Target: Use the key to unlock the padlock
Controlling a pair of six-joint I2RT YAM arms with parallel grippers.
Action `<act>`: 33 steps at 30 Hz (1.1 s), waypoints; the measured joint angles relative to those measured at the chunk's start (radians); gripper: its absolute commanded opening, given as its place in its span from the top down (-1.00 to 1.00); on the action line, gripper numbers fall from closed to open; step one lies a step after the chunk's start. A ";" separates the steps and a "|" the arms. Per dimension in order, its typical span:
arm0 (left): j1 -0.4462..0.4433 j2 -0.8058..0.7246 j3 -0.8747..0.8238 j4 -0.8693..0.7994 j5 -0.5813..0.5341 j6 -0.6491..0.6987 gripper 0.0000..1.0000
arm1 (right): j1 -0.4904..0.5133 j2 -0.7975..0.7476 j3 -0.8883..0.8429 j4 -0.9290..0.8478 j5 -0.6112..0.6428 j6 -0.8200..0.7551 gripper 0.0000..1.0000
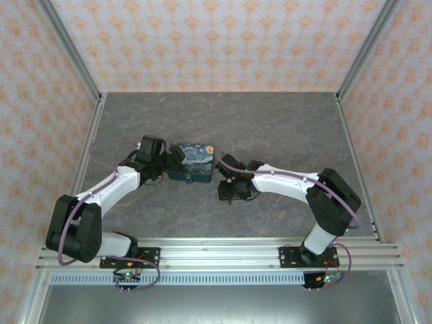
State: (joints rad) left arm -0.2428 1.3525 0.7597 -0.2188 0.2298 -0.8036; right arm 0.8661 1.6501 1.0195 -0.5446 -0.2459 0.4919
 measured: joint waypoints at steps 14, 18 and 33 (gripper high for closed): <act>0.000 0.007 0.000 0.000 0.000 0.000 -1.00 | 0.015 0.069 0.065 -0.047 0.021 -0.136 0.10; 0.000 0.008 0.000 0.000 0.002 0.000 -1.00 | 0.019 0.096 0.084 -0.063 0.038 -0.175 0.09; 0.000 0.012 0.000 0.000 0.003 0.000 -1.00 | 0.064 0.165 0.115 -0.124 0.099 -0.247 0.11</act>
State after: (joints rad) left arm -0.2428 1.3643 0.7601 -0.2184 0.2329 -0.8036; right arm 0.9306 1.8153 1.1343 -0.6689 -0.1471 0.2451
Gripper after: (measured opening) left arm 0.999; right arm 0.446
